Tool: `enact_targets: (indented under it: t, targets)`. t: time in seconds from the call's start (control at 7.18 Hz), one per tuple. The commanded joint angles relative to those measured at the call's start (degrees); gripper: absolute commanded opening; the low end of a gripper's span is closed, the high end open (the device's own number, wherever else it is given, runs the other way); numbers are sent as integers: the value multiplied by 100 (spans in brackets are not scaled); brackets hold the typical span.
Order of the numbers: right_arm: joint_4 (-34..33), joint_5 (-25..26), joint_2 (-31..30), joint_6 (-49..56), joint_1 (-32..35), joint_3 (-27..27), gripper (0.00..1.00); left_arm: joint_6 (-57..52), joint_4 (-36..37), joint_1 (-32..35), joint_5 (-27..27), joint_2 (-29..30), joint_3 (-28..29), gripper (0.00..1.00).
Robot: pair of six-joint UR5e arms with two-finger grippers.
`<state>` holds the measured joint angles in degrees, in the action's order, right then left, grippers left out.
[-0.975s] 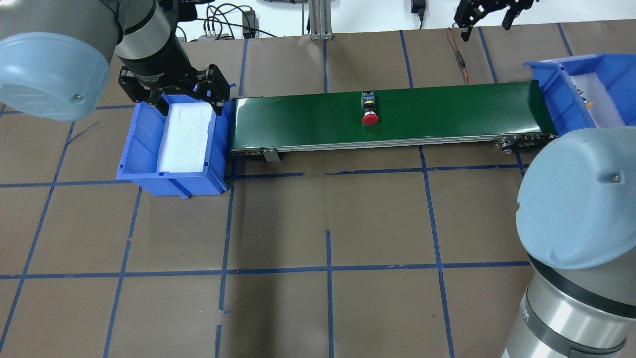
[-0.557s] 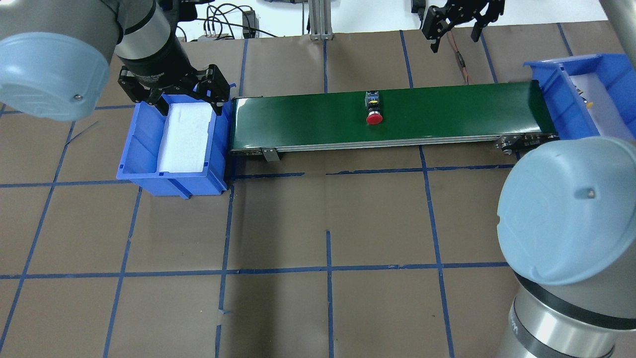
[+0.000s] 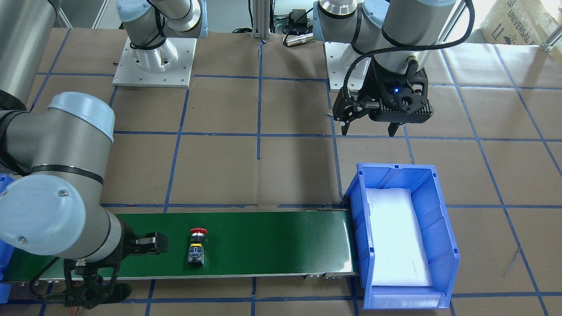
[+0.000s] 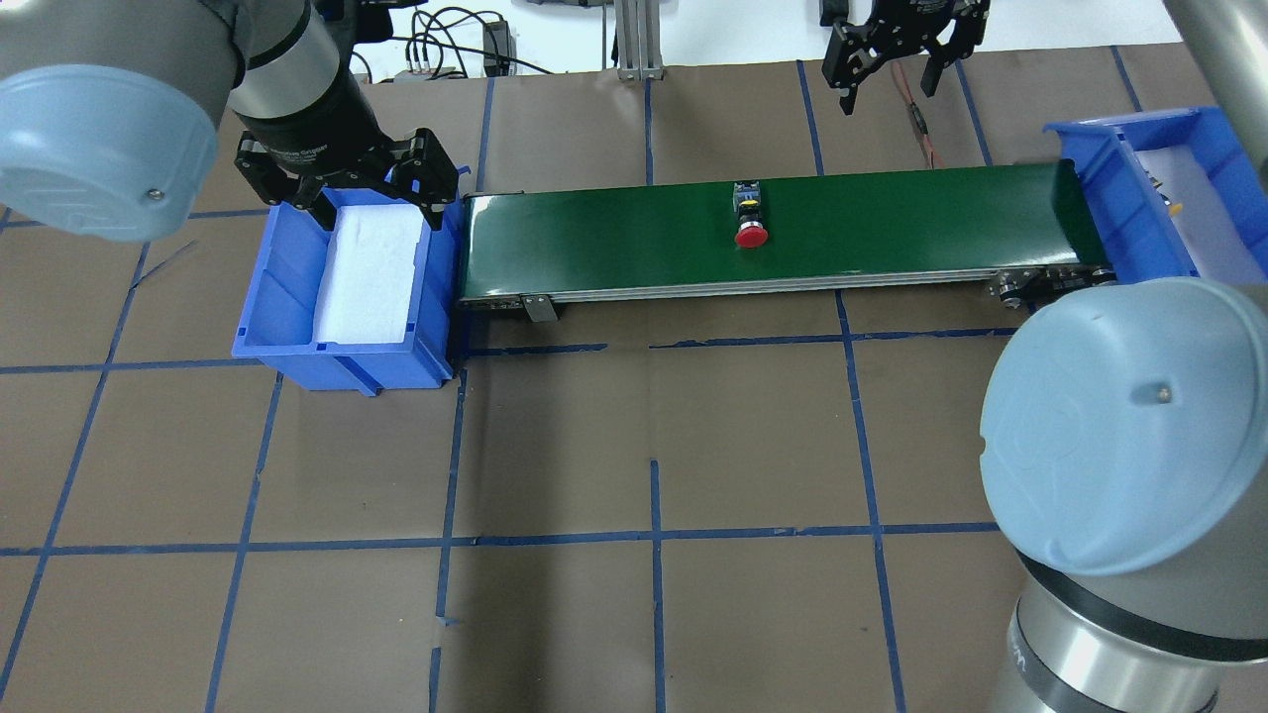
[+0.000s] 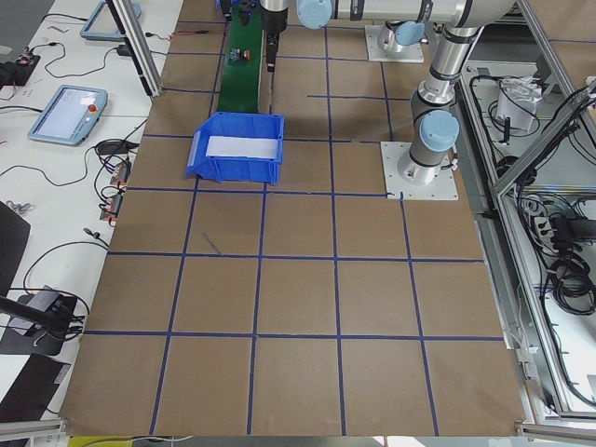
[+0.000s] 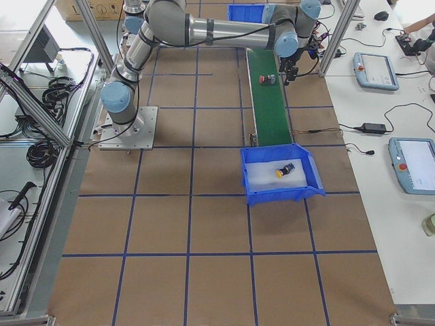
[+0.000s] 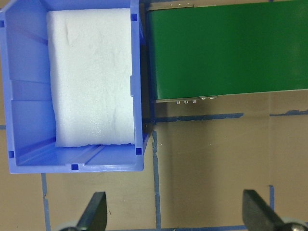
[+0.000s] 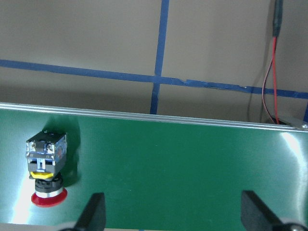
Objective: Transport two buttons from left to right
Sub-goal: 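Move the right gripper back over the belt toward the red button, then grasp the red button on the belt with the right gripper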
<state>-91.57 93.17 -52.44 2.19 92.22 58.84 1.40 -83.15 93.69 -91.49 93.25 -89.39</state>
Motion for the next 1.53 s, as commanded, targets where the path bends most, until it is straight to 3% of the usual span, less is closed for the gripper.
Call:
enact_targets:
  t: [0.0,0.42,0.97,1.11,1.25,1.39]
  targets:
    - [-875,-62,206,-157,217,233,100,0,0,0,0,0,0,100]
    - [-1082,-44,436,-218,619,329,100,0,0,0,0,0,0,100]
    - [-1100,61,332,-227,516,742,97,0,0,0,0,0,0,100]
    - [-1074,70,322,-245,507,778,87,0,0,0,0,0,0,100]
    - [-1047,244,296,-262,455,778,66,0,0,0,0,0,0,100]
    - [-1004,237,252,-297,350,787,32,0,0,0,0,0,0,100]
